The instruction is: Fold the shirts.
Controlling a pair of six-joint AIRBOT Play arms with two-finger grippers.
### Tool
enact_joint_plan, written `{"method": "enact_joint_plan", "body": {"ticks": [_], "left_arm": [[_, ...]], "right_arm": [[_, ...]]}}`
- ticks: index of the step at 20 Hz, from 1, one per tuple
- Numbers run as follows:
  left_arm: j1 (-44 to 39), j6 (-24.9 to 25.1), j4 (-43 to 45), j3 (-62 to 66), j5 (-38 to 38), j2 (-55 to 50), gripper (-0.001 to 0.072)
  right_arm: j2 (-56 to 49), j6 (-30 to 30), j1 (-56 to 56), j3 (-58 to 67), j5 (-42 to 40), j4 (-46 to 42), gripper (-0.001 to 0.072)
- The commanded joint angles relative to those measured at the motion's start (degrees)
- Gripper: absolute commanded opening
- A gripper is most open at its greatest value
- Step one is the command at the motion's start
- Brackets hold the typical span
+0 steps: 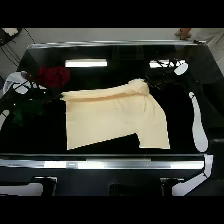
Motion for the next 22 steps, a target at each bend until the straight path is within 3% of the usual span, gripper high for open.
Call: {"method": "enact_joint_plan", "body": {"ticks": [1, 2, 3, 6, 7, 9, 11, 16, 22], "left_arm": [[0.4, -2.9, -7.6, 1.8, -10.1, -1.4, 0.0416], [1.1, 0.6, -7.0, 3.5, -15.9, -1.2, 0.0517], [2.3, 3.2, -4.3, 5.2, -22.4, -0.9, 0.0507], [5.8, 3.2, 10.8, 2.0, -34.7, 4.4, 0.0494], [7.2, 3.2, 12.9, -2.9, -34.4, 7.8, 0.0495], [9.7, 3.3, 8.9, -15.3, -31.9, 14.0, 0.0494], [10.1, 5.9, 5.6, -27.2, -28.4, 18.6, 0.0493], [9.9, 11.5, -0.6, -41.5, -22.2, 20.3, 0.0466], [6.8, 11.1, -2.7, -44.2, -14.0, 18.4, 0.0411]], "right_arm": [[0.3, -1.6, -0.7, 1.2, 4.3, 2.2, 0.0483], [1.9, -3.9, -2.1, 2.2, 7.7, 1.9, 0.0538], [3.8, -5.4, -4.4, 3.2, 11.8, 0.7, 0.0554], [8.9, -6.9, -14.0, 3.6, 26.6, -2.9, 0.0552], [9.7, -6.9, -17.4, 3.6, 33.0, -5.0, 0.0549], [9.9, -7.5, -22.3, 3.4, 42.4, -10.7, 0.0549], [9.9, -7.8, -25.1, 2.8, 47.7, -15.2, 0.0550], [10.0, -6.3, -25.5, 2.3, 49.4, -15.6, 0.0550], [9.3, -6.3, -24.8, 1.8, 44.5, -15.6, 0.0549]]}}
